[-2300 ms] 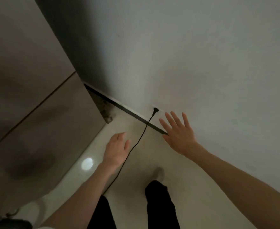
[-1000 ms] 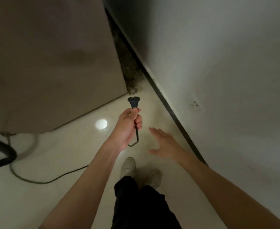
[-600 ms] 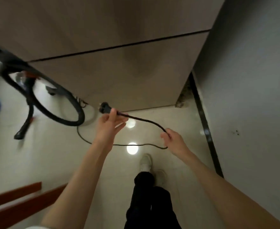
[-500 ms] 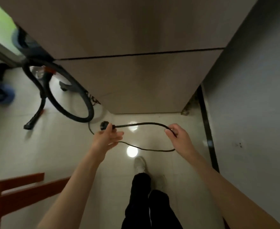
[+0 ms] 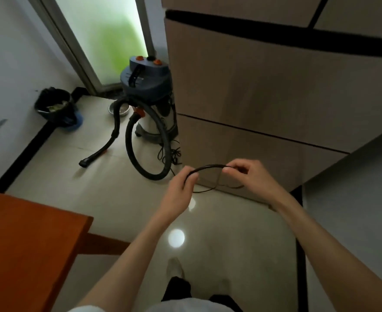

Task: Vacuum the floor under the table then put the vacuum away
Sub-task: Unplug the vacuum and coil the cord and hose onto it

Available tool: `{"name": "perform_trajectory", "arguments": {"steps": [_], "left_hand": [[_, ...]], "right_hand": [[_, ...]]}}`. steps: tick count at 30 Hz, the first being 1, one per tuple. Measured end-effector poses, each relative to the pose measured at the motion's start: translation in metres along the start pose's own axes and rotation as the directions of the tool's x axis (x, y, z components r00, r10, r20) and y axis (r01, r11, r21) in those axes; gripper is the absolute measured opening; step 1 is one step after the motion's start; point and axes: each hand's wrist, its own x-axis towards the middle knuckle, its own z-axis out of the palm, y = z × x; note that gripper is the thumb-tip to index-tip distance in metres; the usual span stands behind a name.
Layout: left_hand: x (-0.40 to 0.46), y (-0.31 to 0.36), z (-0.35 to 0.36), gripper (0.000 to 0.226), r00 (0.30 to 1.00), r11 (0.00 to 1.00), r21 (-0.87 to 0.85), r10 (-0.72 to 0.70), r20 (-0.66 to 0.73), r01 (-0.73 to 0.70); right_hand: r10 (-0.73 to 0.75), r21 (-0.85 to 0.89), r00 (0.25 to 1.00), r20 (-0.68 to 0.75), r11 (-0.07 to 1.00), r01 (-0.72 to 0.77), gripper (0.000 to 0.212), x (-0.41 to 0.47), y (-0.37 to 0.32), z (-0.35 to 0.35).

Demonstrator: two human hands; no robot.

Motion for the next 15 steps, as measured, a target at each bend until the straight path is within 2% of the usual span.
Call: {"name": "perform_trajectory", "arguments": {"steps": [2, 3, 4, 6, 7, 9, 10, 12, 13, 15], "left_hand": [[0.006, 0.016, -0.026, 0.028, 0.998, 0.985, -0.171, -0.017, -0.064, 0.006], [0.009, 0.024, -0.039, 0.029, 0.992, 0.946, -0.324, -0.065, -0.107, 0.027], [0.012, 0.031, -0.052, 0.030, 0.980, 0.862, -0.504, -0.138, -0.140, 0.049], [0.021, 0.039, -0.080, 0.033, 0.942, 0.573, -0.820, -0.287, -0.174, 0.023], [0.024, 0.041, -0.095, 0.033, 0.915, 0.406, -0.913, -0.360, -0.183, -0.023], [0.029, 0.040, -0.118, 0.033, 0.867, 0.138, -0.982, -0.465, -0.180, -0.130], [0.029, 0.037, -0.122, 0.033, 0.849, 0.043, -0.985, -0.502, -0.166, -0.167], [0.023, 0.029, -0.115, 0.032, 0.821, -0.077, -0.978, -0.558, -0.118, -0.193], [0.019, 0.025, -0.105, 0.034, 0.811, -0.119, -0.975, -0.580, -0.083, -0.185], [0.010, 0.019, -0.082, 0.037, 0.792, -0.190, -0.969, -0.610, -0.013, -0.161]], "right_hand": [[0.080, 0.034, 0.997, -0.014, 0.996, -0.080, 0.019, 0.009, 0.007, 0.014], [0.119, 0.059, 0.993, -0.019, 0.991, -0.118, 0.020, 0.012, 0.012, 0.022], [0.158, 0.079, 0.987, -0.023, 0.985, -0.156, 0.021, 0.013, 0.019, 0.029], [0.227, 0.095, 0.973, -0.034, 0.970, -0.223, 0.022, 0.015, 0.027, 0.042], [0.256, 0.108, 0.965, -0.054, 0.963, -0.249, 0.021, 0.015, 0.030, 0.048], [0.313, 0.258, 0.942, -0.121, 0.926, -0.275, 0.022, 0.018, 0.029, 0.058], [0.340, 0.390, 0.931, -0.131, 0.882, -0.266, 0.021, 0.019, 0.026, 0.062], [0.347, 0.635, 0.935, -0.067, 0.738, -0.228, 0.022, 0.020, 0.012, 0.072], [0.334, 0.706, 0.943, -0.018, 0.672, -0.225, 0.025, 0.020, 0.003, 0.076], [0.324, 0.741, 0.943, 0.082, 0.613, -0.275, 0.033, 0.018, -0.016, 0.086]]}}
